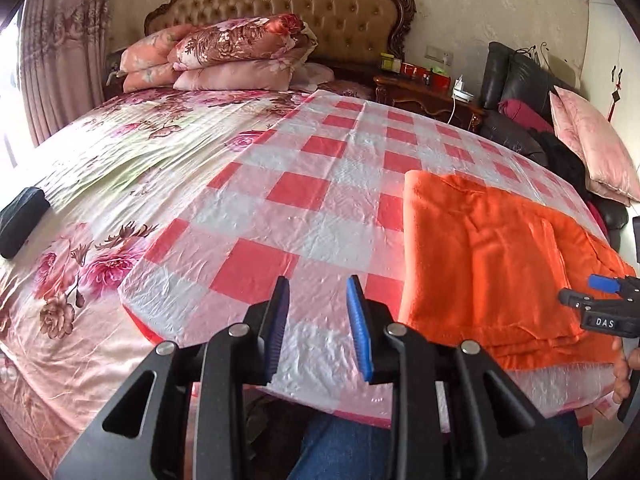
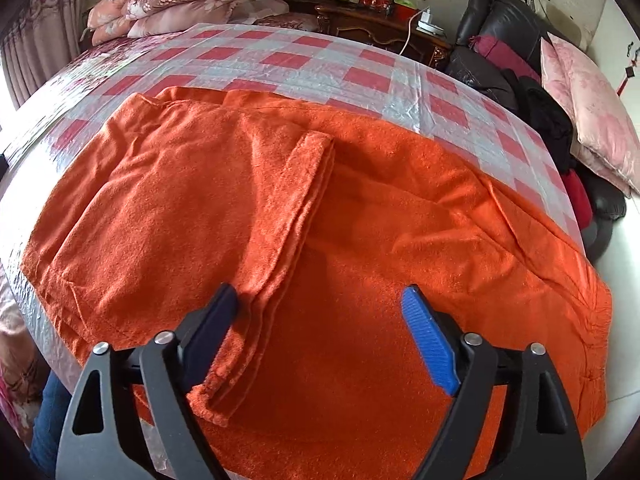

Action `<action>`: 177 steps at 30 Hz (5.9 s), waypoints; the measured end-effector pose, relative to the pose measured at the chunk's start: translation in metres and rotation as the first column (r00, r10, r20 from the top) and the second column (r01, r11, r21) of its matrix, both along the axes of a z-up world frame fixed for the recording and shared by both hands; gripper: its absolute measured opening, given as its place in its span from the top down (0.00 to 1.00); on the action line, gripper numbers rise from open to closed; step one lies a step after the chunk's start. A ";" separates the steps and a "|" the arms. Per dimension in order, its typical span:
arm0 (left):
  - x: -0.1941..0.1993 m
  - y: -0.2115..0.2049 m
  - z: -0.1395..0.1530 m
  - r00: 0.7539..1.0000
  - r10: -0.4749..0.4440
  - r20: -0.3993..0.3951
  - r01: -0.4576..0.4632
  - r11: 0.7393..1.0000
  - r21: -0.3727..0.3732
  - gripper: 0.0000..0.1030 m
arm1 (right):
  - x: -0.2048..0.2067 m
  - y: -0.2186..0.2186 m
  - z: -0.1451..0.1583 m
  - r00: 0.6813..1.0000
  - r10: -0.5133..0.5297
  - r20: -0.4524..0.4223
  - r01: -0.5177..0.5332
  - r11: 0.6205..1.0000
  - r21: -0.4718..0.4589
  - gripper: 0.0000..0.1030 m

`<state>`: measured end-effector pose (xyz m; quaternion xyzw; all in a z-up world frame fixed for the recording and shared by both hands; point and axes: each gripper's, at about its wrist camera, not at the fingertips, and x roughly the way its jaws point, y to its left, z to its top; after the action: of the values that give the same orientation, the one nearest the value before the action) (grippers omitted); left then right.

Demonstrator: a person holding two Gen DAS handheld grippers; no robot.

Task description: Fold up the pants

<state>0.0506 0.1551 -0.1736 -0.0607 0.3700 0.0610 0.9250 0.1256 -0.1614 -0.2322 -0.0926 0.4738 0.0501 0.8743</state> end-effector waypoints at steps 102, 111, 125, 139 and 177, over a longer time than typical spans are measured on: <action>0.032 -0.041 -0.042 0.959 -0.225 -0.171 0.238 0.969 0.060 0.35 | 0.068 0.012 0.001 0.978 -0.210 0.001 0.210 0.977 0.045 0.05; 0.021 -0.040 -0.044 0.965 -0.231 -0.124 0.240 0.969 0.057 0.36 | -0.010 0.035 0.025 0.995 -0.014 0.103 0.013 1.000 0.013 0.05; 0.009 -0.012 -0.043 0.943 -0.318 -0.096 0.248 0.867 -0.432 0.50 | -0.030 0.023 -0.005 0.998 -0.044 0.049 0.046 0.998 -0.042 0.05; 0.031 0.035 -0.082 0.952 -0.266 -0.150 -0.011 0.461 -0.887 0.50 | -0.026 0.013 -0.008 0.998 -0.061 -0.005 0.061 0.997 0.051 0.05; 0.003 -0.100 0.015 0.944 -0.330 0.028 0.330 0.944 0.006 0.92 | 0.088 0.192 0.022 0.882 0.309 -0.355 -0.253 0.948 0.195 0.83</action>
<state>0.0539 0.0554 -0.1583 0.0017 0.3616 -0.0953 0.9274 0.2132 0.0308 -0.2101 -0.0859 0.6111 0.2273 0.7533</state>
